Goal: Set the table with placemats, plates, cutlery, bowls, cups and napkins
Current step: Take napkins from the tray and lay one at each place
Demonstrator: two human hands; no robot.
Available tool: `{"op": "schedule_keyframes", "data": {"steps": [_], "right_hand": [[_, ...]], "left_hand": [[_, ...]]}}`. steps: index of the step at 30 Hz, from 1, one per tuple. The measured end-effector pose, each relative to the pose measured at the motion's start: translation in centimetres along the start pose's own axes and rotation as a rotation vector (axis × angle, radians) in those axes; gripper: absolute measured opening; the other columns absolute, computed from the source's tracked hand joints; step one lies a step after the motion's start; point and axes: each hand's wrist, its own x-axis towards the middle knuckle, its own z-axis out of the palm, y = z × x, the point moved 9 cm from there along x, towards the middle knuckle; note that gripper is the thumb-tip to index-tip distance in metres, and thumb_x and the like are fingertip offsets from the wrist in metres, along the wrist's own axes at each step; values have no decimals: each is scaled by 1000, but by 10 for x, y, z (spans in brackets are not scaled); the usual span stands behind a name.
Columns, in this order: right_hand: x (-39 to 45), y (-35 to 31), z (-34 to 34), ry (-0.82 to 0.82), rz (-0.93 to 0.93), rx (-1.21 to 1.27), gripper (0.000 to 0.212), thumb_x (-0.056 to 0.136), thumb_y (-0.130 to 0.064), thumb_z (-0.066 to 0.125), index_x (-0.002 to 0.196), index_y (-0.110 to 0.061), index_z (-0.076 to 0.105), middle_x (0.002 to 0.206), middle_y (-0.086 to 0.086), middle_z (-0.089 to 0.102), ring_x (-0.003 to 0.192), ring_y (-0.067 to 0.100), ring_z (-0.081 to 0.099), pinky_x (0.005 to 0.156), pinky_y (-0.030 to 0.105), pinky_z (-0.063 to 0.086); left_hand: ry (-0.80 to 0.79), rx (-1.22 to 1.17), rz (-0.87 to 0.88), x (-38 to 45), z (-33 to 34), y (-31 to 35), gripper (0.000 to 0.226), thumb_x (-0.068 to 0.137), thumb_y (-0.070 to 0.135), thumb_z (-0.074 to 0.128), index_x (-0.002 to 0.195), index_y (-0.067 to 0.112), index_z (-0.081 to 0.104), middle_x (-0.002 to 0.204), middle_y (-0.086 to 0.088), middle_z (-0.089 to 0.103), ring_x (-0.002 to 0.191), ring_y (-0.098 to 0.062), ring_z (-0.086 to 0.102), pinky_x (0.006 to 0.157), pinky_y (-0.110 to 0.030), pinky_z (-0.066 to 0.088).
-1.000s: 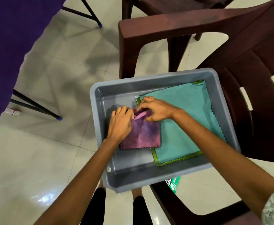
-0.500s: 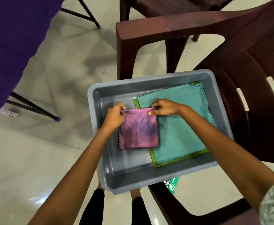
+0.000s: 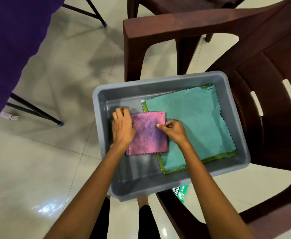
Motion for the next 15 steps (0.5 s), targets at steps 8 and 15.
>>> {"op": "schedule_keyframes", "data": {"steps": [8,15], "right_hand": [[-58,-61,4,88,-250,409,16,92,-19,60,81,-17,49,75,-5,52,72,9,46,68,29,39],[-133,-168,6,-16,-428,548,15,90,-12,61,84,-6,49,75,-3,49,68,1,45,63,17,38]], "left_hand": [[-1,-773,-251,-7,-6,-17,66,93,23,57,146,5,23,151,-14,27,140,-26,24,114,-33,20],[-296,-1468,-556,-47,2,-19,88,69,85,44,131,22,52,133,-5,56,123,-24,52,105,-51,40]]}}
